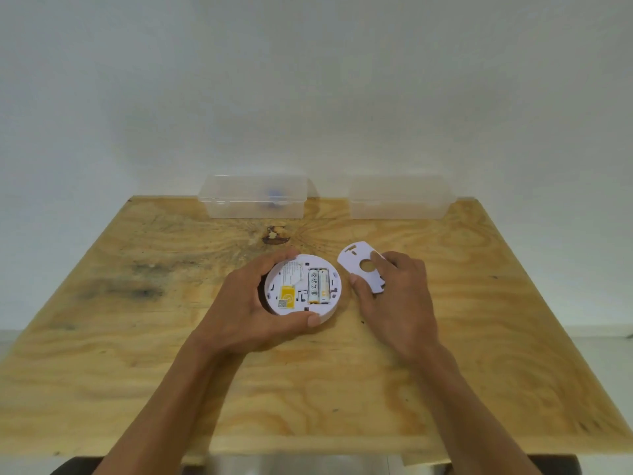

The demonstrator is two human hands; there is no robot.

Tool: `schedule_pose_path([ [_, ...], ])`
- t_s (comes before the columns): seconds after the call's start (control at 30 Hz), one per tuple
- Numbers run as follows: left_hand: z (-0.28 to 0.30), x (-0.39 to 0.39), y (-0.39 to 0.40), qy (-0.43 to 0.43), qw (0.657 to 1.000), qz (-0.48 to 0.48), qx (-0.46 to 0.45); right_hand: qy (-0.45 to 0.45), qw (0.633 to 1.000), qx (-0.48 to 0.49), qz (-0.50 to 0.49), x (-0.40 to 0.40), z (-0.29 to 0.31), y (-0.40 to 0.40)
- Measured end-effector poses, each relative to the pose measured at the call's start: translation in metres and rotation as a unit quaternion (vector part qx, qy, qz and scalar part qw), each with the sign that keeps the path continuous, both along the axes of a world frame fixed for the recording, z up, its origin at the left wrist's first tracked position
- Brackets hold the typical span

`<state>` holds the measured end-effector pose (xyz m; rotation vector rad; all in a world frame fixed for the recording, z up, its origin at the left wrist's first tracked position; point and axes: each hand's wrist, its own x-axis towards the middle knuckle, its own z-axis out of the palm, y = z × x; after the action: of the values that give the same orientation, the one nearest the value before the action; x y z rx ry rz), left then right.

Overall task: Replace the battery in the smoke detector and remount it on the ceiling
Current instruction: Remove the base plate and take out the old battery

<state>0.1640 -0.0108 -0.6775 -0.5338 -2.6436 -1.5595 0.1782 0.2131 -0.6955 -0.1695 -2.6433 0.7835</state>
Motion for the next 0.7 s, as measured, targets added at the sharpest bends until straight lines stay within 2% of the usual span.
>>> schedule_pose_path([
  [0.6, 0.0, 0.0004, 0.002, 0.001, 1.0, -0.005, 0.005, 0.017, 1.0, -0.015, -0.012, 0.0014, -0.001, 0.0012],
  [0.7, -0.0001, 0.0012, 0.001, 0.001, 1.0, -0.004, 0.005, 0.072, 0.996, -0.049, 0.011, 0.0052, 0.0072, -0.0004],
])
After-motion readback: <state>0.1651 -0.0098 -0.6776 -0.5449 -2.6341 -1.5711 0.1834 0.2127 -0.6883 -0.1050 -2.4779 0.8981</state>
